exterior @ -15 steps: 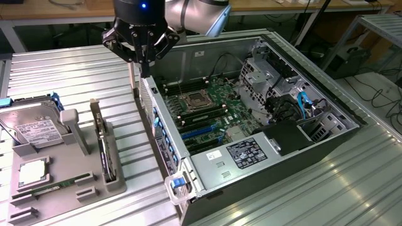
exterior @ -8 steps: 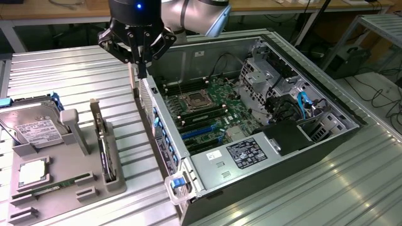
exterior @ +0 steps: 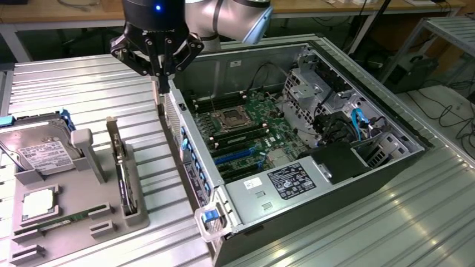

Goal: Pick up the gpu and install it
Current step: 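Reach for the gpu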

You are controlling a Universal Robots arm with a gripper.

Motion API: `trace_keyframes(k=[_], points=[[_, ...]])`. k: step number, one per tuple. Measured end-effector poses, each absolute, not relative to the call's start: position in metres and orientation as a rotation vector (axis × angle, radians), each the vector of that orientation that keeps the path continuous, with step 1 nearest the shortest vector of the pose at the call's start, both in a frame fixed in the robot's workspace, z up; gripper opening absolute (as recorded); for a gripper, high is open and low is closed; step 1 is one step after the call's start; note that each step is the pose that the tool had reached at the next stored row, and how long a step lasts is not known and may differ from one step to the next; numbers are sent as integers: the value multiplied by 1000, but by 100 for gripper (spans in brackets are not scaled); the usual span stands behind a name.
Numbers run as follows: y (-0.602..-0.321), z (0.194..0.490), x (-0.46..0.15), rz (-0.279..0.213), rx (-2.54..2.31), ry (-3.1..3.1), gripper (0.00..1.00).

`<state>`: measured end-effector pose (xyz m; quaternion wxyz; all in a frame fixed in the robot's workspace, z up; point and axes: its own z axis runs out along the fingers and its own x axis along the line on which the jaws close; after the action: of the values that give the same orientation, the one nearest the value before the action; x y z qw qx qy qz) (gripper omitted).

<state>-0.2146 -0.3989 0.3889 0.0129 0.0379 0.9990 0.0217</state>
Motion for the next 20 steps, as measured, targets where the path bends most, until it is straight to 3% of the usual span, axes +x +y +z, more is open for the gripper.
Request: trace_keyframes(k=[20], points=[[-399,388,-233,68,118,3113,11]])
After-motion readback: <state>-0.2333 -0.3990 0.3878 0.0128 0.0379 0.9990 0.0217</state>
